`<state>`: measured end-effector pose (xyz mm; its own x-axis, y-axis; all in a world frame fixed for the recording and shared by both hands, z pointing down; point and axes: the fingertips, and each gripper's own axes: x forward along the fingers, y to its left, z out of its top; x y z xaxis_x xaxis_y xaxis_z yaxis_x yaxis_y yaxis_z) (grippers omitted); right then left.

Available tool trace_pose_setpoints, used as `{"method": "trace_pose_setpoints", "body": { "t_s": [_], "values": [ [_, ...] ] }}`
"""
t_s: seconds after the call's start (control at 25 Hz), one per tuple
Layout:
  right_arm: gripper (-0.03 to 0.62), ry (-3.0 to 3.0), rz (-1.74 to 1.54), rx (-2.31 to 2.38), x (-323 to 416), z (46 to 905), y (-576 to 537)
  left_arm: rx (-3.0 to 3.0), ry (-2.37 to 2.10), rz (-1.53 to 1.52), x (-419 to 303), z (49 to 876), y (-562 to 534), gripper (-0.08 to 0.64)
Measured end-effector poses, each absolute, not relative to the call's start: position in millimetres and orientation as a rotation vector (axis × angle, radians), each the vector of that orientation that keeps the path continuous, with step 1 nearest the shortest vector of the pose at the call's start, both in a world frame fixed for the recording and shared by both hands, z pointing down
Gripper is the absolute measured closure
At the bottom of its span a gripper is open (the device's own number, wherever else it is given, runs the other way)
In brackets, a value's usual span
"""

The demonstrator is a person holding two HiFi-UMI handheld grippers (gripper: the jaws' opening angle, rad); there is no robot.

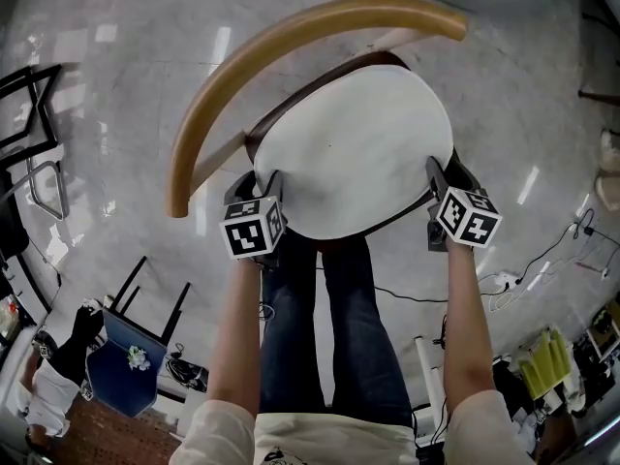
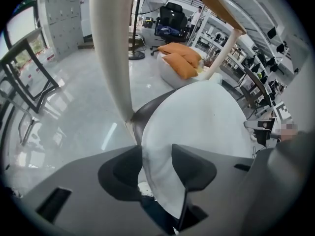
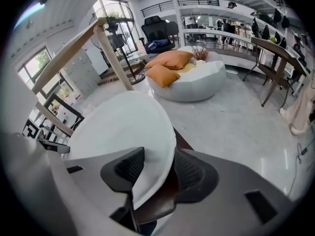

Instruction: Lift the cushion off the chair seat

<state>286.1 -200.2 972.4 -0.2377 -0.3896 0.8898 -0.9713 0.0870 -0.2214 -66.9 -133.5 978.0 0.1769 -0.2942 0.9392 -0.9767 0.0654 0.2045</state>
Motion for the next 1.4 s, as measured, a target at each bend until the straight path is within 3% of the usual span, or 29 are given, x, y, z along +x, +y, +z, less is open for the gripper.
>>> {"method": "trace_pose_setpoints", "body": {
  "t_s": [0.12,0.36,0.88,1.4],
  "values": [
    [0.406,-1.704,1.146,1.348,283,971,-200,1.422,-1.312,0.85,-65,977,-133,0.369],
    [0.539,-1.687,0.999,1.356,278,957,-200,1.414,-1.38,0.949,-61,964,-132,0.518],
    [0.546,-1.751,0.903,1.512,271,844,-177,1.497,-1.403,0.888,-53,877,-123,0.532],
    [0.543,-1.764,0.746,1.709,273,649,-146,1.699,-1.403,0.823,-53,697,-116,0.532]
  ]
}}
